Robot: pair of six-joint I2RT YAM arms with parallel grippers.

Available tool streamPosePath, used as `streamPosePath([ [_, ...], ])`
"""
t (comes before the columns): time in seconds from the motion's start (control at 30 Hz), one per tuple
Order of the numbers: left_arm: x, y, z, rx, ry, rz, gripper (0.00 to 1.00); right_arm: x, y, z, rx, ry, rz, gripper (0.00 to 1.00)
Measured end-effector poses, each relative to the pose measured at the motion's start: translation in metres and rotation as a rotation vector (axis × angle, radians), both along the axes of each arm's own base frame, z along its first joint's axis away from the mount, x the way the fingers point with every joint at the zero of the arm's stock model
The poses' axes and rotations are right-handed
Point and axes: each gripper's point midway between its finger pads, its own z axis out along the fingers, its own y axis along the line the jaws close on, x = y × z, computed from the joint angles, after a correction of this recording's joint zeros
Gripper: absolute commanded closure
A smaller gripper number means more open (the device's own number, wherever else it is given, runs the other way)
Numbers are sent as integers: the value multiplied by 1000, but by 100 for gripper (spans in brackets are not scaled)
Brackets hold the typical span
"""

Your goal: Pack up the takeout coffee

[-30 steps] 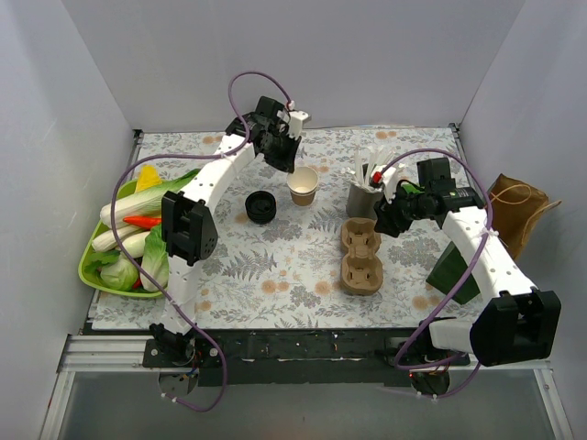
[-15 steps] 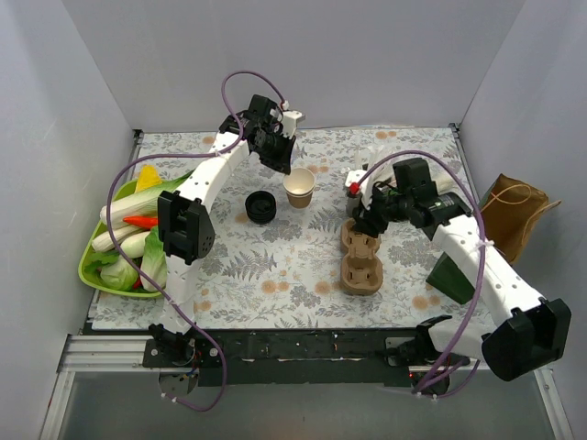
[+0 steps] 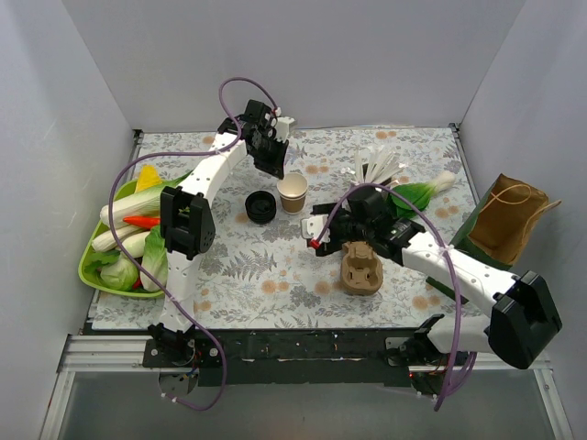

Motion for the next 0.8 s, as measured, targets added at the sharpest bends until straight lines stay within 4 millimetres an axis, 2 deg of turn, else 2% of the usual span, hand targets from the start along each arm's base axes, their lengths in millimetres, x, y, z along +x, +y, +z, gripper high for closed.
streamPosePath([
  [0.1,-1,1,-2,4,8,0,100,9,-1,-17,-29,-78,12,27],
  [0.33,-5,0,-3,-3,25,-3,100,40,11,-36,-88,-208,35,23],
  [0.63,-6,-1,-3,-9,38,10,100,61,18,-19,-72,-398,40,22],
  [0.7,-6,-1,-3,-7,39,15,100,61,17,-22,-76,-433,51,22],
  [0.73,-5,0,-3,-6,39,21,100,57,13,-34,-100,-467,78,22],
  [0.8,-5,0,-2,-6,40,24,100,57,12,-37,-108,-486,86,22],
])
